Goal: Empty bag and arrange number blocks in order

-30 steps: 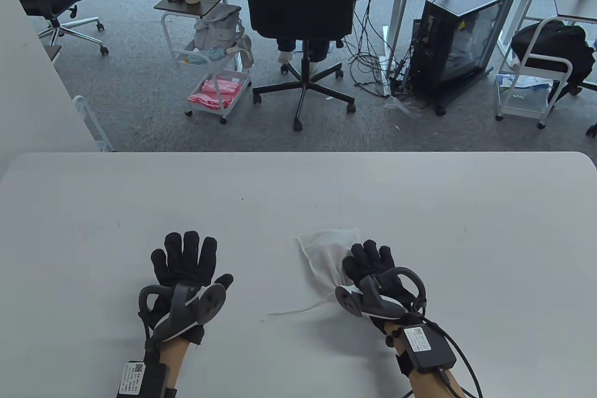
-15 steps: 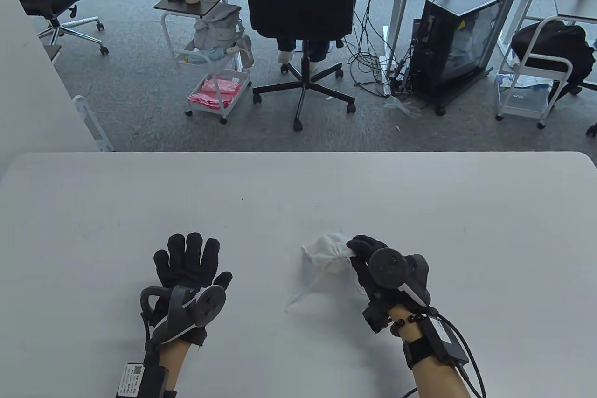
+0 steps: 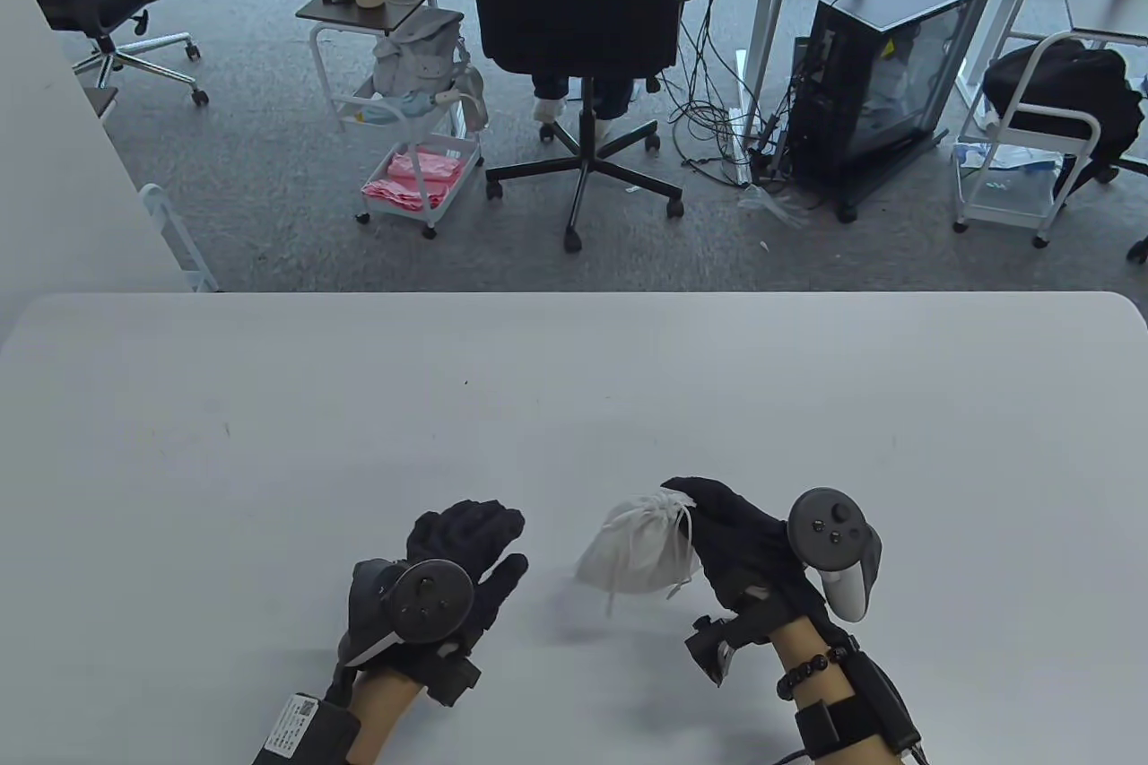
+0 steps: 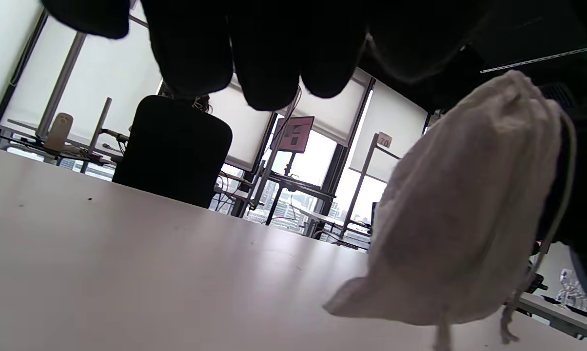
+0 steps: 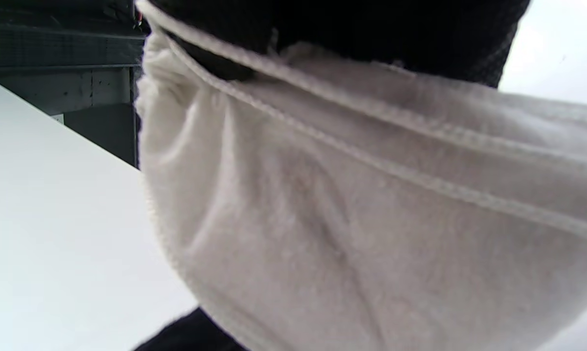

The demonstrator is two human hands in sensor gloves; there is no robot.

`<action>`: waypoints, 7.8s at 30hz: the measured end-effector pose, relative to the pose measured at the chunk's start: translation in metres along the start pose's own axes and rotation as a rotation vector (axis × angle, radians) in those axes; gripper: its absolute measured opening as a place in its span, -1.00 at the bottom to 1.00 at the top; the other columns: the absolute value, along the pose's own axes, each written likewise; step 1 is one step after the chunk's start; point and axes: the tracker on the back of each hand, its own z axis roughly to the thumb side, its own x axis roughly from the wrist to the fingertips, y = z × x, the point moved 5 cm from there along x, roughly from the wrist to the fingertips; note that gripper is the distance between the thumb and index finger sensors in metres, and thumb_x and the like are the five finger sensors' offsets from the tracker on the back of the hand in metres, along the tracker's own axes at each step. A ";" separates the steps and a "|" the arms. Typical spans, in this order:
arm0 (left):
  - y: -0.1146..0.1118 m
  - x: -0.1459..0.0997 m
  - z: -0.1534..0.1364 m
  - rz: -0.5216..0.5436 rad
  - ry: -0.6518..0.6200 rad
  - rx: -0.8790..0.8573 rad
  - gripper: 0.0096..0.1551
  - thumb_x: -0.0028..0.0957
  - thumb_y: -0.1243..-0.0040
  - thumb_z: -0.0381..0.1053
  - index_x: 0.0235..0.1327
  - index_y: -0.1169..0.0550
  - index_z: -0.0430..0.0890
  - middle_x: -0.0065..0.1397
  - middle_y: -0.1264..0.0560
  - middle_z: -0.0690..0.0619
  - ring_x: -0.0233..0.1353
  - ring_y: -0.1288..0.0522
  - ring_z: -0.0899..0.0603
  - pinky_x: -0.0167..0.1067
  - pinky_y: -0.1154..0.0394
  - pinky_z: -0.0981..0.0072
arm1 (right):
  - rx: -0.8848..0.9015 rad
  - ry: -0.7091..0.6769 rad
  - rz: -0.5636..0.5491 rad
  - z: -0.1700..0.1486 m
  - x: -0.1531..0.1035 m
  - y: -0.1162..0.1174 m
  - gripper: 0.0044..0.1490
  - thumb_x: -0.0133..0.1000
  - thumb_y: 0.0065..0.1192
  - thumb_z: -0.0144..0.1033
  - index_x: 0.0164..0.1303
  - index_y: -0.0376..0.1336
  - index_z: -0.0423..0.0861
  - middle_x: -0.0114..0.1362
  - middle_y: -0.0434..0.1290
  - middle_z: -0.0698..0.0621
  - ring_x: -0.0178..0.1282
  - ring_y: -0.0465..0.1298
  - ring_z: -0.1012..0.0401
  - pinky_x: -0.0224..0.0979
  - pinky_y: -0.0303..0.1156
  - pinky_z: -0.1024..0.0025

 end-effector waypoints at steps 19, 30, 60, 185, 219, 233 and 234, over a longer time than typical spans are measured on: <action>-0.008 0.024 0.038 0.015 -0.060 -0.001 -0.42 0.08 -0.16 0.28 0.19 -0.65 -0.03 0.28 -0.66 -0.08 0.26 -0.70 -0.26 0.31 -0.39 -0.47 | -0.076 -0.047 0.117 0.016 -0.010 0.042 -0.56 0.20 0.20 -0.23 0.24 0.39 -0.09 0.37 0.53 -0.17 0.30 0.63 -0.16 0.31 0.63 -0.12; 0.009 0.013 0.026 0.131 -0.060 -0.059 -0.60 0.12 -0.20 0.20 0.03 -0.72 0.06 0.16 -0.73 0.03 0.17 -0.77 -0.15 0.30 -0.45 -0.44 | -0.254 -0.168 0.030 0.032 -0.016 0.038 -0.58 0.15 0.29 -0.15 0.15 0.45 -0.03 0.28 0.61 -0.09 0.22 0.70 -0.08 0.23 0.69 -0.06; 0.004 0.014 -0.007 -0.043 -0.069 -0.503 -0.62 0.12 -0.22 0.22 0.07 -0.71 0.15 0.24 -0.70 0.10 0.34 -0.70 -0.19 0.36 -0.42 -0.46 | -0.241 -0.140 0.311 0.048 -0.003 0.057 -0.42 0.13 0.35 -0.13 0.27 0.43 -0.18 0.24 0.62 -0.17 0.16 0.68 -0.12 0.21 0.63 -0.07; -0.046 0.035 -0.062 -0.391 0.208 -0.135 -0.44 0.19 -0.17 0.07 0.44 -0.51 -0.08 0.53 -0.43 -0.31 0.52 -0.36 -0.61 0.27 -0.21 -0.65 | -0.785 -0.265 -0.127 0.069 0.016 0.039 -0.57 0.05 0.21 -0.19 0.00 0.49 -0.08 -0.03 0.65 -0.03 -0.09 0.70 0.07 0.05 0.67 0.10; 0.003 0.032 -0.058 0.073 0.212 -0.467 -0.58 0.17 -0.19 0.09 0.19 -0.67 -0.01 0.36 -0.63 -0.10 0.33 -0.69 -0.35 0.22 -0.60 -0.34 | -0.874 -0.164 0.031 0.066 0.003 0.068 -0.48 0.09 0.30 -0.16 0.13 0.50 -0.18 0.08 0.70 -0.12 -0.16 0.78 0.05 -0.09 0.75 0.19; 0.018 0.032 -0.049 0.018 0.144 -0.495 -0.54 0.16 -0.20 0.12 0.26 -0.65 0.02 0.37 -0.64 -0.07 0.37 -0.66 -0.37 0.26 -0.53 -0.38 | -0.835 -0.253 -0.209 0.083 -0.007 0.044 -0.53 0.15 0.25 -0.16 0.15 0.46 -0.12 0.14 0.65 -0.08 -0.07 0.74 0.05 0.00 0.72 0.17; 0.018 0.033 -0.047 0.018 0.138 -0.507 -0.54 0.17 -0.20 0.12 0.27 -0.64 0.02 0.37 -0.63 -0.07 0.36 -0.66 -0.37 0.26 -0.53 -0.38 | -0.832 -0.257 -0.222 0.085 -0.007 0.041 -0.53 0.15 0.26 -0.16 0.15 0.46 -0.11 0.14 0.65 -0.08 -0.07 0.74 0.05 0.00 0.72 0.17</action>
